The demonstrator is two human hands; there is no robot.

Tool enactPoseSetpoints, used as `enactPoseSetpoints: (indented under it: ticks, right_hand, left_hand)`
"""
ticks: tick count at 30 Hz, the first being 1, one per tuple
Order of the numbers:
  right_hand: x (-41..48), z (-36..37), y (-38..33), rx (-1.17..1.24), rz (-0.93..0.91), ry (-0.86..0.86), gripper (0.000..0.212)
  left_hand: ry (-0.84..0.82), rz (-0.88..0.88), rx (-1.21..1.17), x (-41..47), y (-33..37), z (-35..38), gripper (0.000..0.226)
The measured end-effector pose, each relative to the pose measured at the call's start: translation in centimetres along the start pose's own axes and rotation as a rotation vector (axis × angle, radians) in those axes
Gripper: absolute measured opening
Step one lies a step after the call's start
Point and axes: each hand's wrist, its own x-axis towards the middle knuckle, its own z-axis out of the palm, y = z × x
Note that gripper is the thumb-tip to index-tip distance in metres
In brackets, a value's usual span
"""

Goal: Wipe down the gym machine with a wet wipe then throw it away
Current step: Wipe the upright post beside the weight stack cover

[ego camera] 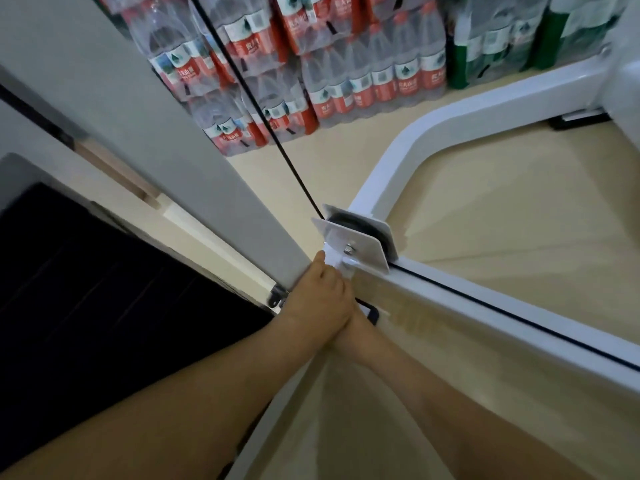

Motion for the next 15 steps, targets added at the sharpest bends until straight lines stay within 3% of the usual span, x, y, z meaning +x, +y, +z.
enactPoseSetpoints:
  ticks: [2,4,7,12,15]
  right_hand:
    - [-0.8,-0.8,0.8,0.052,-0.003,-0.003,0.044]
    - [-1.0,-0.4,1.7,0.128,0.021,0.192,0.049]
    - [-1.8,-0.1,3.5,0.017,0.041,0.389,0.054]
    - [-1.6,3.1,3.4,-0.063,-0.128,0.254,0.05]
    - [0.4,3.5,5.3,-0.262,-0.123,0.328,0.042]
  left_hand:
    - [0.015,0.032,0.005,0.3,-0.1,0.0,0.038]
    - [-0.013,0.043,0.041,0.2,-0.1,-0.3,0.036]
    - [-0.028,0.089,0.12,0.1,-0.1,0.1,0.036]
    - [-0.002,0.069,0.104,-0.1,-0.3,0.8,0.03]
    - [0.07,0.073,0.066,-0.4,0.0,0.9,0.037]
